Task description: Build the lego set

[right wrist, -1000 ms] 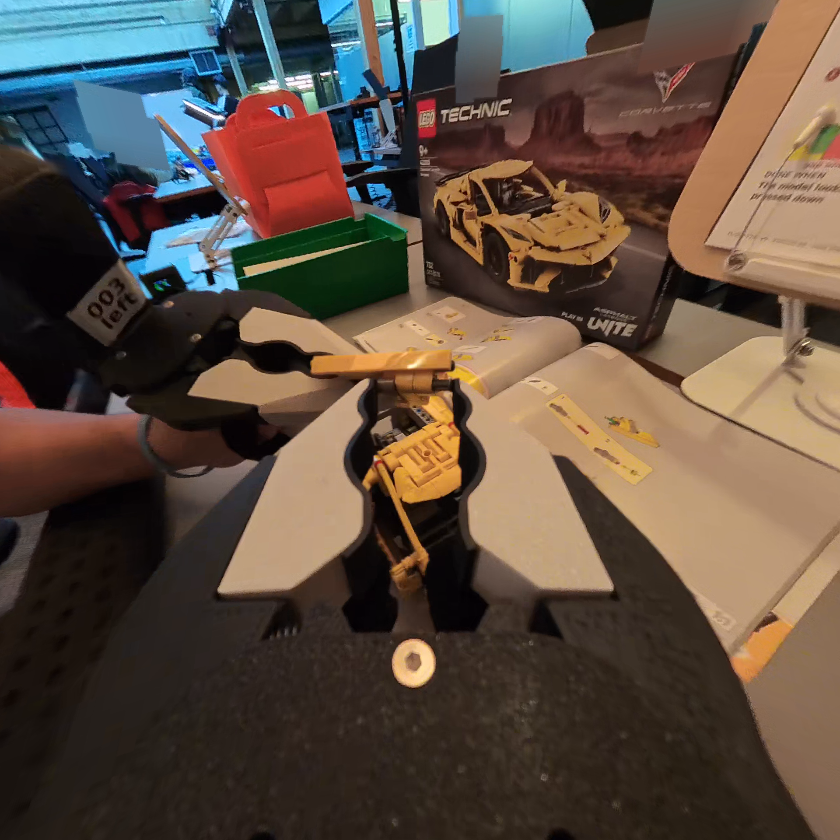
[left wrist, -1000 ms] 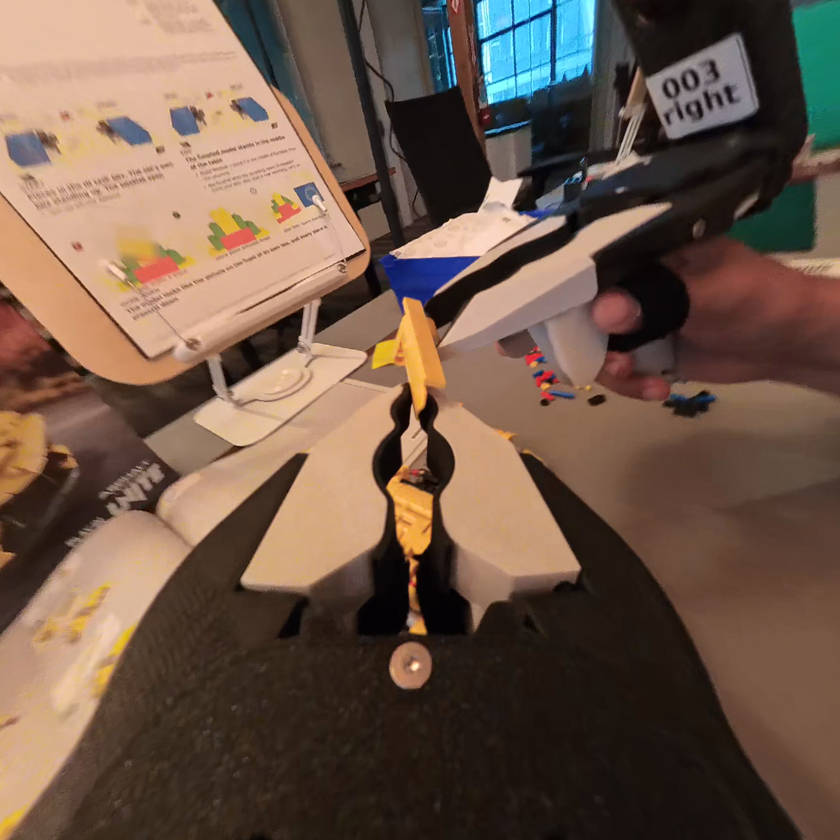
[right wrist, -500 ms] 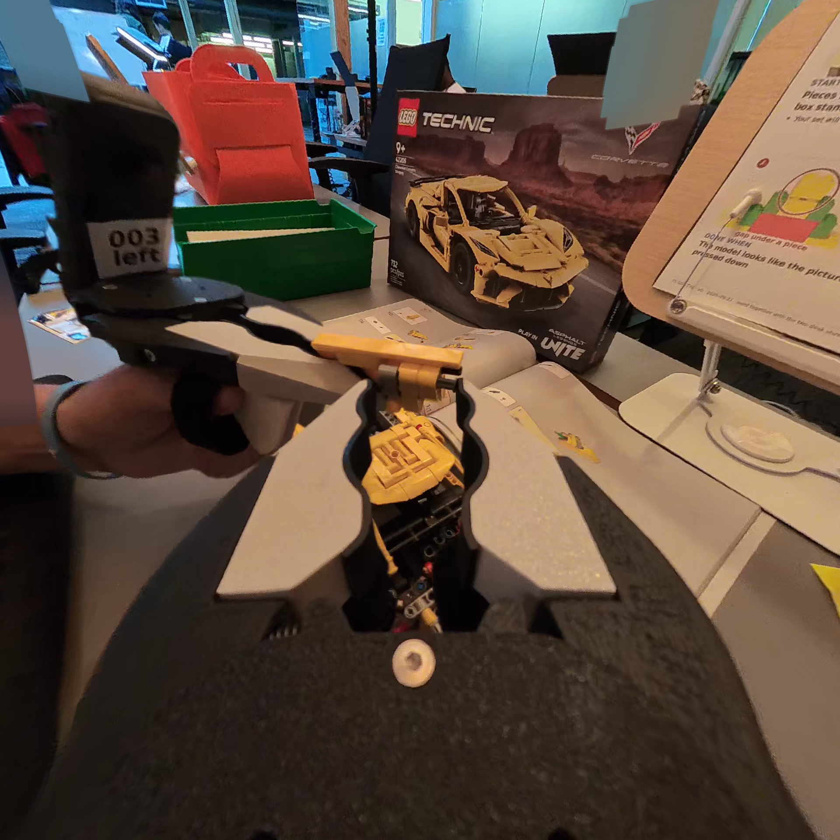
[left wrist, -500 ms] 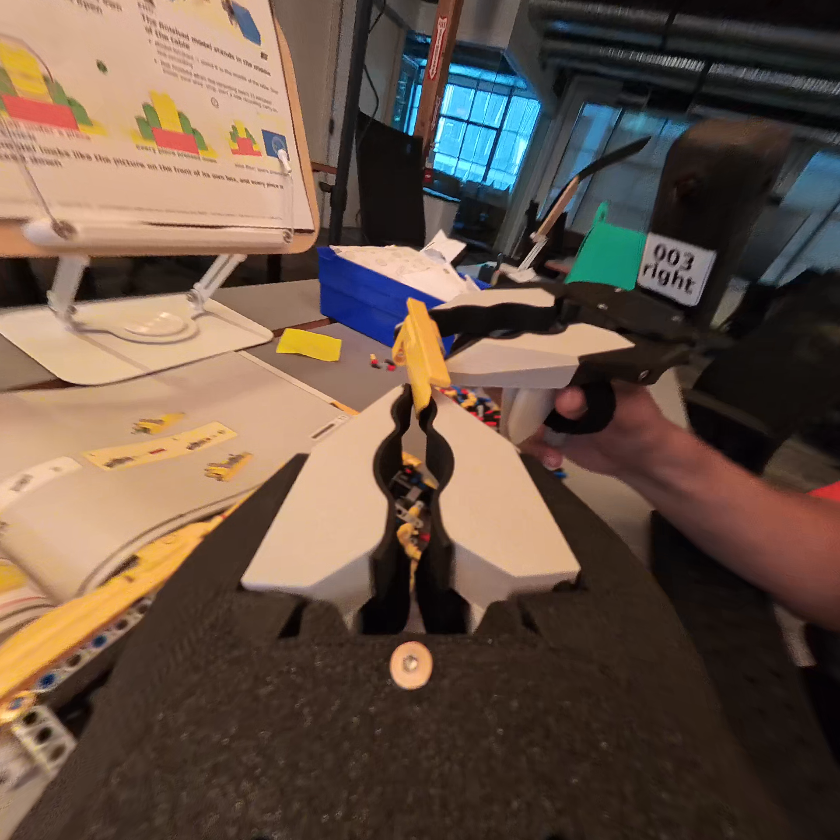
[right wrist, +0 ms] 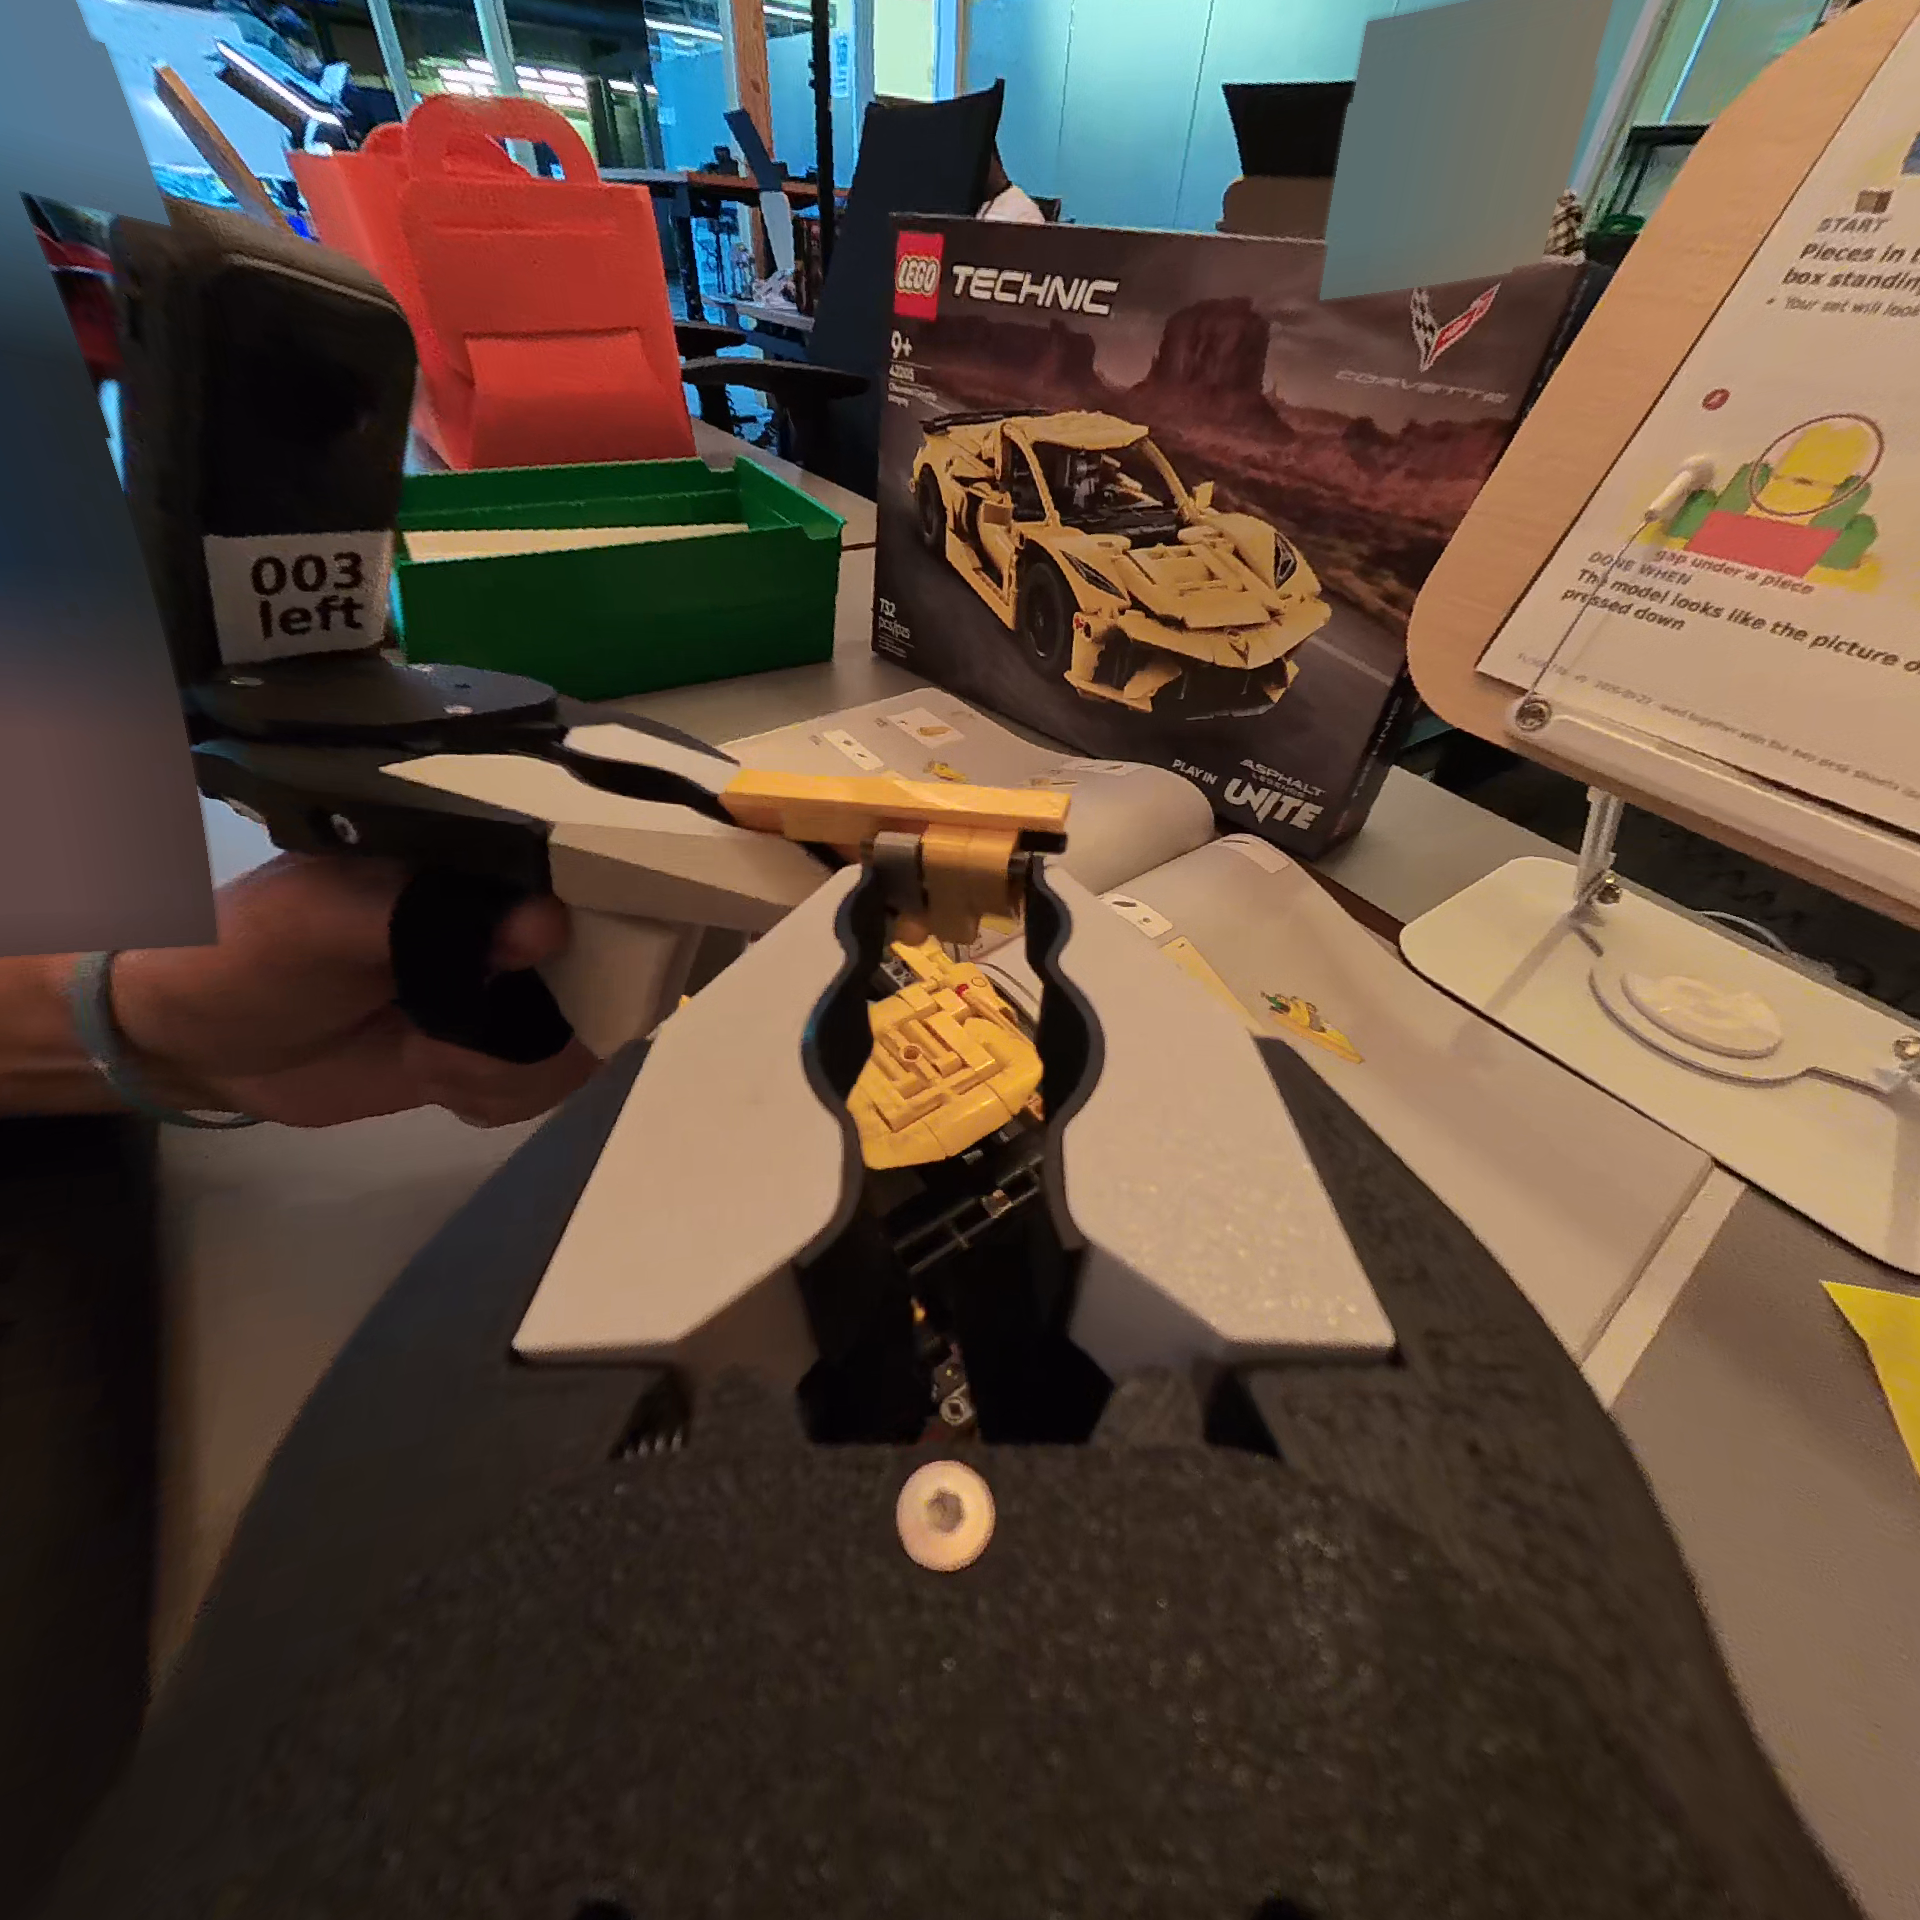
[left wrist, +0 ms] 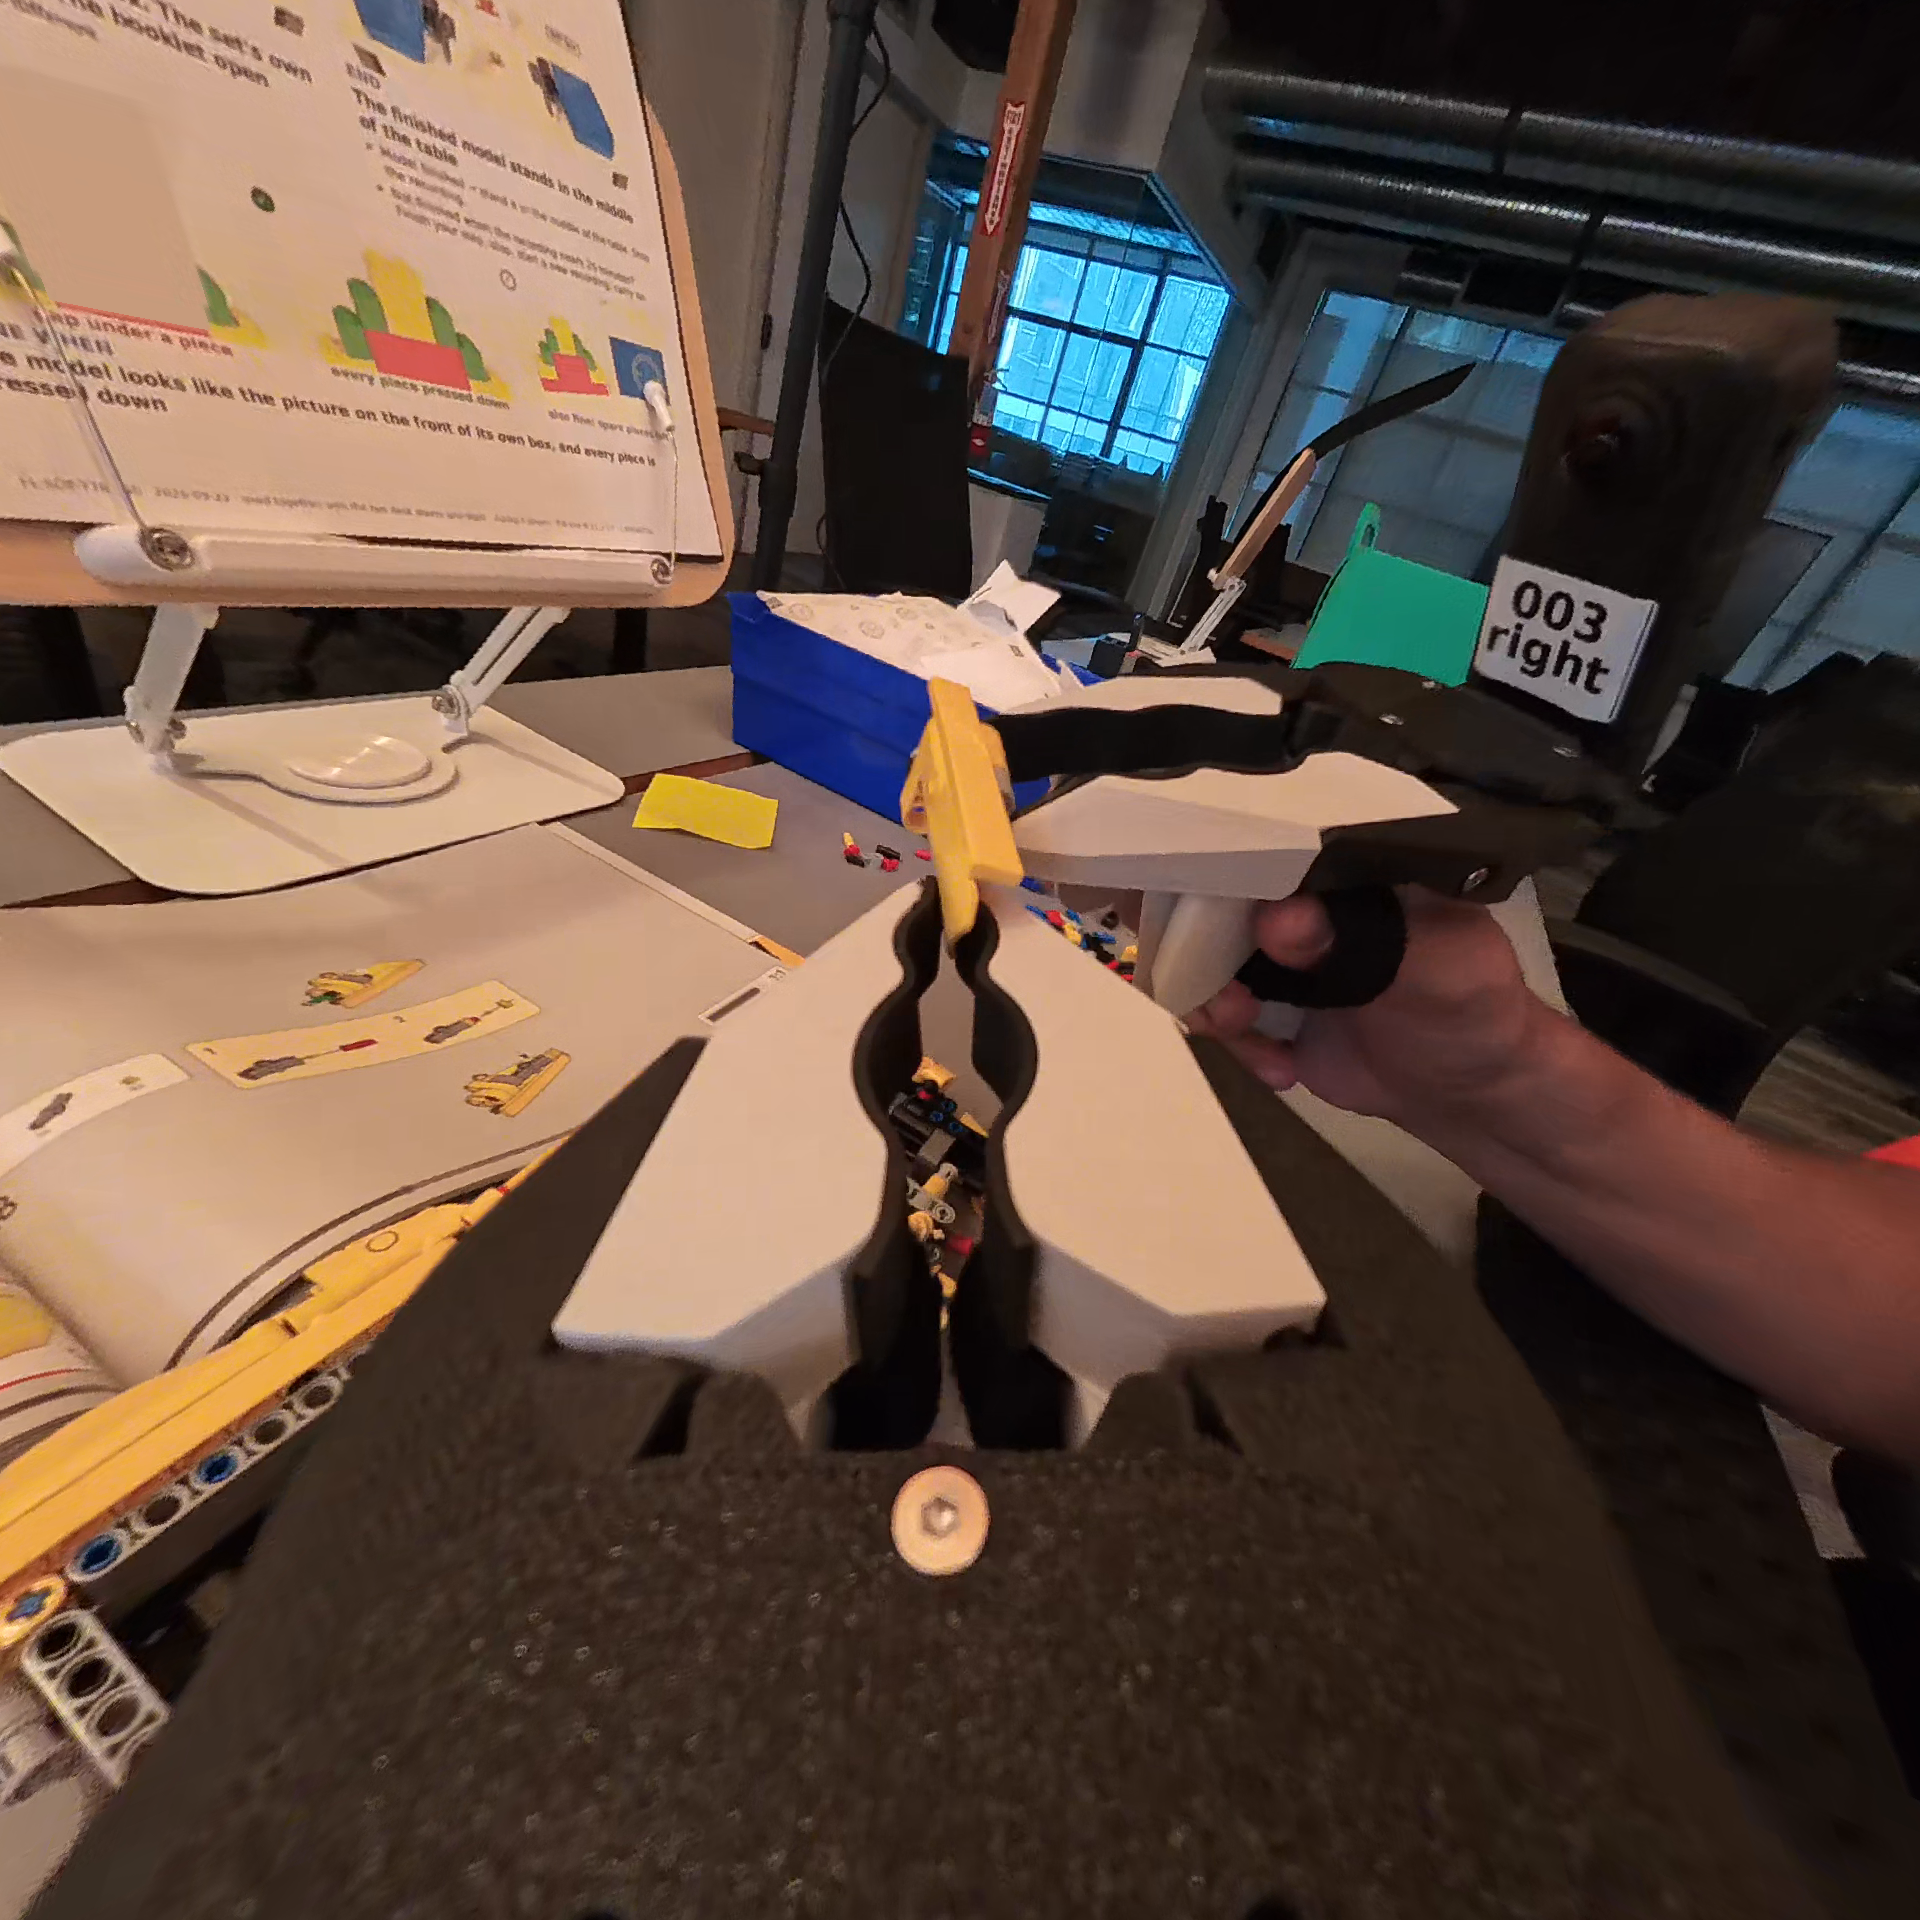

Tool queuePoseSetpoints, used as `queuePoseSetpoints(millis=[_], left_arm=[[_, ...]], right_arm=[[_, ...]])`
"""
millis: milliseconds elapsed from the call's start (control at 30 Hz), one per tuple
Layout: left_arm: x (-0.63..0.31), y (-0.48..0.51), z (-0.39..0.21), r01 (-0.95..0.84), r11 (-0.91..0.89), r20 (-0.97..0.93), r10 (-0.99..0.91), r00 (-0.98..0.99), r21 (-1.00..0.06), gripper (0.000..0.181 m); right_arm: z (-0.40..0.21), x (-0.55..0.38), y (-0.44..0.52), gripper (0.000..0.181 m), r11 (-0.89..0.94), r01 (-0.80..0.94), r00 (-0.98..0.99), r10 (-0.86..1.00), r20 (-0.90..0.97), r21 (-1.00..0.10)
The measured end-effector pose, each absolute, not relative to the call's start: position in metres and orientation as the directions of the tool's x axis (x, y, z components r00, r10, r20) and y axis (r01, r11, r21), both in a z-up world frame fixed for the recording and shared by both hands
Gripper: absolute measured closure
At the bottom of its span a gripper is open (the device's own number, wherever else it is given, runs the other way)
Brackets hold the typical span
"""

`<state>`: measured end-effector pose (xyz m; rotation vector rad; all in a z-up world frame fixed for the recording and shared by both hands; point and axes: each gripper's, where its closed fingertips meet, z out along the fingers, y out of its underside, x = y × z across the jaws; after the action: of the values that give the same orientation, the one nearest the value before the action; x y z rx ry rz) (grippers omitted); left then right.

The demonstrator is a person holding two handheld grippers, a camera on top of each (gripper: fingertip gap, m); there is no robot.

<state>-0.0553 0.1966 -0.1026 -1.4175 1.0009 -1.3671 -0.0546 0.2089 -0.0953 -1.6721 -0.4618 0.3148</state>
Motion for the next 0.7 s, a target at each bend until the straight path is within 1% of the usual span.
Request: queuePoseSetpoints(millis=[100, 167, 233, 300, 400, 500, 633, 700], left_arm=[[-0.055, 0.198, -0.105, 0.015, -0.250, 0.250, -0.965, 0.084, -0.968, 0.180], [-0.055, 0.202, -0.108, 0.021, -0.280, 0.281, -0.954, 0.108, -0.960, 0.180], [-0.053, 0.204, -0.112, 0.027, -0.326, 0.327, -0.938, 0.114, -0.945, 0.179], [-0.053, 0.205, -0.113, 0.030, -0.334, 0.335, -0.934, 0.120, -0.942, 0.179], [-0.055, 0.206, -0.111, 0.033, -0.340, 0.341, -0.933, 0.117, -0.940, 0.180], [-0.054, 0.205, -0.114, 0.020, -0.349, 0.349, -0.931, 0.108, -0.937, 0.179], [-0.054, 0.203, -0.114, 0.003, -0.323, 0.321, -0.941, 0.104, -0.946, 0.179], [-0.053, 0.202, -0.115, -0.011, -0.314, 0.311, -0.945, 0.102, -0.950, 0.179]], right_arm=[[-0.097, -0.055, 0.210, 0.156, -0.119, 0.123, 0.881, 0.469, 0.053, -0.985], [-0.101, -0.054, 0.214, 0.156, -0.165, 0.092, 0.892, 0.451, 0.008, -0.982], [-0.103, -0.050, 0.217, 0.154, -0.155, 0.142, 0.915, 0.397, 0.070, -0.978], [-0.102, -0.047, 0.219, 0.152, -0.119, 0.206, 0.928, 0.339, 0.155, -0.971], [-0.100, -0.050, 0.219, 0.154, -0.089, 0.230, 0.925, 0.329, 0.189, -0.969], [-0.102, -0.050, 0.219, 0.154, -0.109, 0.209, 0.922, 0.354, 0.159, -0.972], [-0.102, -0.051, 0.217, 0.158, -0.103, 0.267, 0.913, 0.345, 0.217, -0.958], [-0.103, -0.050, 0.216, 0.158, -0.114, 0.252, 0.914, 0.353, 0.198, -0.961]])
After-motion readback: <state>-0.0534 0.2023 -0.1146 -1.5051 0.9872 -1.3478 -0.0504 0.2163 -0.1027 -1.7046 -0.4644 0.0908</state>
